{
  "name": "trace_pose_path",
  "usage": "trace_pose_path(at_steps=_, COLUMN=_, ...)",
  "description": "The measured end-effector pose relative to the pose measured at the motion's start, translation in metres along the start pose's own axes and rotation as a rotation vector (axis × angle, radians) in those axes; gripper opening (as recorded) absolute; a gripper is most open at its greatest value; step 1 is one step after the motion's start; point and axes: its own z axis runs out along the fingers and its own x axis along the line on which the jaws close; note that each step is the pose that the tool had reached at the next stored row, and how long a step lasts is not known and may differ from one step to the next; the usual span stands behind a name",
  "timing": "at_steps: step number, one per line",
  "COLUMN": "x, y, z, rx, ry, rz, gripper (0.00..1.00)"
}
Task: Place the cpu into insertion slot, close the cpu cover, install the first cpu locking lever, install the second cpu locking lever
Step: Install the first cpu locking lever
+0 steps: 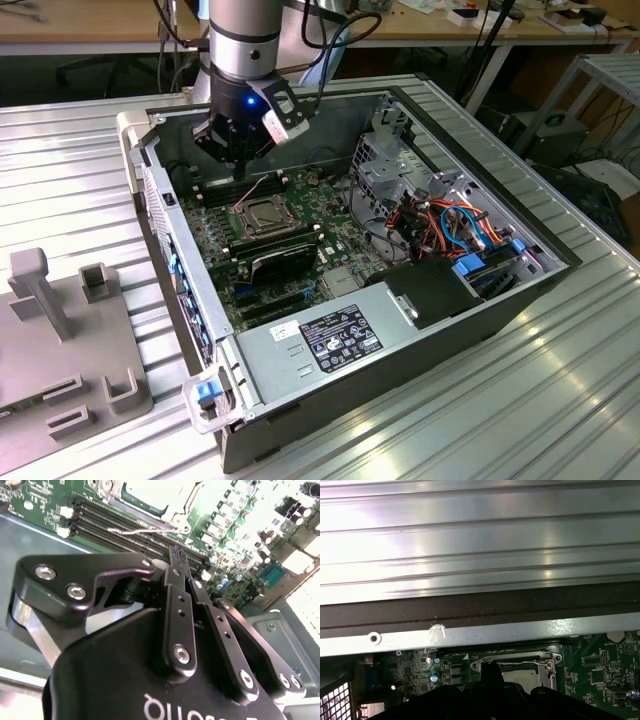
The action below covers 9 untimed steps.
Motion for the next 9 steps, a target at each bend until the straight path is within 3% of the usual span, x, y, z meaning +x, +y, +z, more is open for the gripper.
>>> trace_pose_path(at_steps=3, x=-0.0019, y=0.0001, z=0.0016, rx=-0.0002, ry=0.0004, rz=-0.009, gripper=0.11)
trace_pose_path(at_steps=9, x=-0.0124, y=0.001, z=0.0066, rx=-0.0004, ry=0.0009, rz=-0.027, gripper=0.11)
